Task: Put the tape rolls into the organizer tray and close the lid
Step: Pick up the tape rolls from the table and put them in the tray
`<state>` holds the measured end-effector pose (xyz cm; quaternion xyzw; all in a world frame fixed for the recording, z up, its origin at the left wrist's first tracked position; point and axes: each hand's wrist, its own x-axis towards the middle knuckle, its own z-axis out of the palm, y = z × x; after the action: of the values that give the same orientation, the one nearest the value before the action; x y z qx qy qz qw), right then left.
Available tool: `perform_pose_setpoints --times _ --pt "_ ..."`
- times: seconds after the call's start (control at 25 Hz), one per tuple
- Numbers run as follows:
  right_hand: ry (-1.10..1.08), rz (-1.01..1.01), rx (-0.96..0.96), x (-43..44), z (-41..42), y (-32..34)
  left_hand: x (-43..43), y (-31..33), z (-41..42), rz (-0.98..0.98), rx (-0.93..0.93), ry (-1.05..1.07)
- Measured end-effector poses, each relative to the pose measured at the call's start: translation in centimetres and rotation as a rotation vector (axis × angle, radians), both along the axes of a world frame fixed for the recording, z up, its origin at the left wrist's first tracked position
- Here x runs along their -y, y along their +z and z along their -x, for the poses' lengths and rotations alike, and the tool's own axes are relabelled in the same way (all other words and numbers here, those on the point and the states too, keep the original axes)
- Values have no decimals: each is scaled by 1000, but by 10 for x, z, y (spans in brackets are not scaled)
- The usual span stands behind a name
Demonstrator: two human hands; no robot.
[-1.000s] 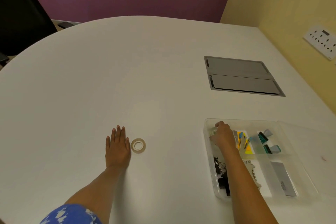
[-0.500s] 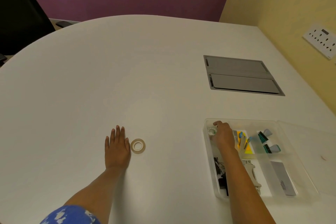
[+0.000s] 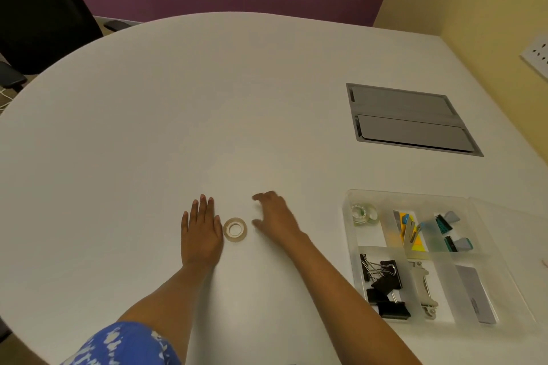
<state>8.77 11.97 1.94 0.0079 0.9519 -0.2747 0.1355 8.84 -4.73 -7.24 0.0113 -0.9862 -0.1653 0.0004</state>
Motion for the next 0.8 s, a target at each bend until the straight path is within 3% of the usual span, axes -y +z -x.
perform_pose_setpoints --times 0.16,0.36,0.8 --pt "189 -46 111 29 1 -16 0 0 0 -1 3 3" --pt "312 -127 34 41 1 -25 0 2 -1 -6 20 -1" --pt "24 67 -17 1 4 5 -1 3 -1 -18 32 7"
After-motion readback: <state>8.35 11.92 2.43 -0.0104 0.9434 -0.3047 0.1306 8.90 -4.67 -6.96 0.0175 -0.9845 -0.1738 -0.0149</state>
